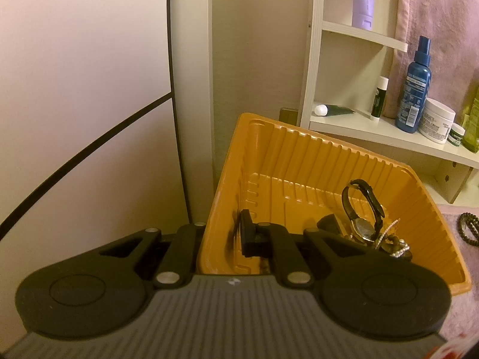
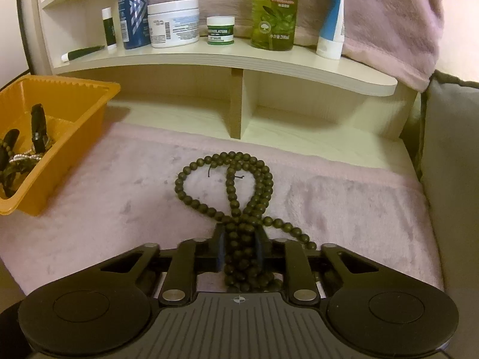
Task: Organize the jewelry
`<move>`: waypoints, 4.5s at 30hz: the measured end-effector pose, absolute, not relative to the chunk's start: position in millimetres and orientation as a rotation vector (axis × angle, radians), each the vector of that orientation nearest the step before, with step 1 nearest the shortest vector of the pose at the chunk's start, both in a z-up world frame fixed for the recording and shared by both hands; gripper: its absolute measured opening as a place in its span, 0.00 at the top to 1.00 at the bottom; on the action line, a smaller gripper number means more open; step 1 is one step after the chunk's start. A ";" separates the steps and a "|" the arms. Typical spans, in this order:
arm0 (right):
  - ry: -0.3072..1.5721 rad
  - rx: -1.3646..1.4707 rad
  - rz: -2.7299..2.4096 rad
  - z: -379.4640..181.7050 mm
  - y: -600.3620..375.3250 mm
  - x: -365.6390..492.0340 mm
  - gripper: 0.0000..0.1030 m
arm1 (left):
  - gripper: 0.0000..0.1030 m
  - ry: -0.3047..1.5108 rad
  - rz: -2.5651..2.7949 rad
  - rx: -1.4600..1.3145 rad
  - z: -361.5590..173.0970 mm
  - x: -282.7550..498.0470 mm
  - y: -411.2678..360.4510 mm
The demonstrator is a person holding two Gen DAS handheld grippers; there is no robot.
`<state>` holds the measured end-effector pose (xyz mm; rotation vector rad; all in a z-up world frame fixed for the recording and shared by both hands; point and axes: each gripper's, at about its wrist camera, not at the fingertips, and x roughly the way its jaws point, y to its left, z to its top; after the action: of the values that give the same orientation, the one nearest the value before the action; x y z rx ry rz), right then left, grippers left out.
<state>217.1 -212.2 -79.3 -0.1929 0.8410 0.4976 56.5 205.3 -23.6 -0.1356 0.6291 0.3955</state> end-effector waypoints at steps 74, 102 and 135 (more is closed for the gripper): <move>0.480 0.016 1.100 147.8 0.0 170.1 0.93 | 0.92 0.584 0.360 -0.190 -20.3 44.8 209.8; 0.825 0.079 0.956 -3.2 -17.6 176.3 0.44 | 0.91 0.630 0.376 -0.236 -41.9 56.5 222.7; 0.824 -0.033 0.576 1.5 -147.7 108.0 0.32 | 0.46 0.650 0.438 -0.186 14.1 6.5 187.2</move>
<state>108.0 -147.7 1.5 -0.0334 0.8236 0.5760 6.5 187.2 14.1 -0.1858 0.6502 0.4383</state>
